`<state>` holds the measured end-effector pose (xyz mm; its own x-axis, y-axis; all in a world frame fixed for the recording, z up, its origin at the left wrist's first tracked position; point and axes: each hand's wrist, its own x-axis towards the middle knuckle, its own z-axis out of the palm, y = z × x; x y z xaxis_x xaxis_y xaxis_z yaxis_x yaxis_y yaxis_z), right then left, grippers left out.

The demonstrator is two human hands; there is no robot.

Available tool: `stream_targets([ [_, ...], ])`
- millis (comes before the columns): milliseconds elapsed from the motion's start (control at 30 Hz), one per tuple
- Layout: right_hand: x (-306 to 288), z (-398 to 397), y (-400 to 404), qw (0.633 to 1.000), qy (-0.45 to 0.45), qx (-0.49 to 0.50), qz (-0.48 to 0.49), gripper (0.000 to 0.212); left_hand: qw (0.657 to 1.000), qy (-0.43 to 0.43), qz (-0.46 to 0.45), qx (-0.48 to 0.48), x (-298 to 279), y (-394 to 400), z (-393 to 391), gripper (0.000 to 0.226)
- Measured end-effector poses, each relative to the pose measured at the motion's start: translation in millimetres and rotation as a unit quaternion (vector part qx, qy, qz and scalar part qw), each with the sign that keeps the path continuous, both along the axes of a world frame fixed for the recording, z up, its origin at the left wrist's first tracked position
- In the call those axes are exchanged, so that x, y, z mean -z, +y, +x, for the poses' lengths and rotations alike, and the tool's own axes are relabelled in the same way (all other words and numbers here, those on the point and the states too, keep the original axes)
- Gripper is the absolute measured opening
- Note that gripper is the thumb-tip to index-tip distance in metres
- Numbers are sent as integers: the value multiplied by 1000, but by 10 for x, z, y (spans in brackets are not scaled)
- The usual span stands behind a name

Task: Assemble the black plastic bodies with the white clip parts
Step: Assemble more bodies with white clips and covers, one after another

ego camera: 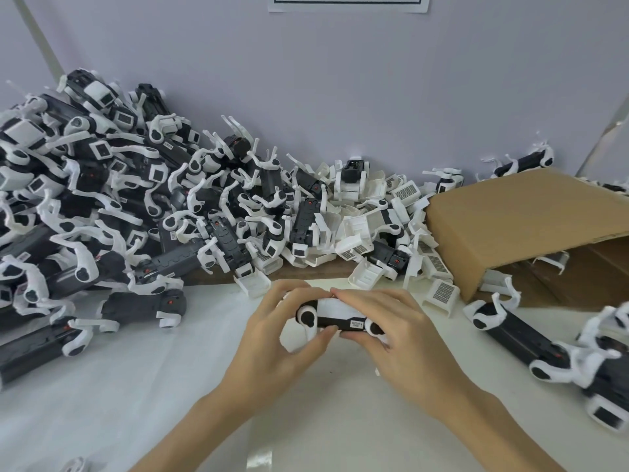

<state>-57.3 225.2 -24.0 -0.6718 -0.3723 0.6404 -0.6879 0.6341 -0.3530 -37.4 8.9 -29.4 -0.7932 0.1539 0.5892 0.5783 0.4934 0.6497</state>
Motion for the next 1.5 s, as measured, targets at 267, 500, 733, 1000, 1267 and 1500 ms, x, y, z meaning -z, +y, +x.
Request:
stream_targets([
  [267,-31,16,7,978,-144,-98,-111,54,966,-153,180,103,-61,-6,1,55],
  [500,-47,-105,159,975,-184,-60,-110,33,996,-86,-20,30,-30,-112,-22,68],
  [733,-24,-11,50,996,-82,-45,-7,36,988,-138,72,-2,-4,5,26,38],
  [1000,-56,59,0,983,-157,-34,-86,14,997,-66,5,-46,-96,10,40,35],
  [1267,-62,37,-26,906,-303,-136,-261,34,987,-117,8,114,-260,-99,34,66],
  [1500,69,37,-89,951,-264,-123,-103,58,997,-25,44,-61,-228,102,95,53],
])
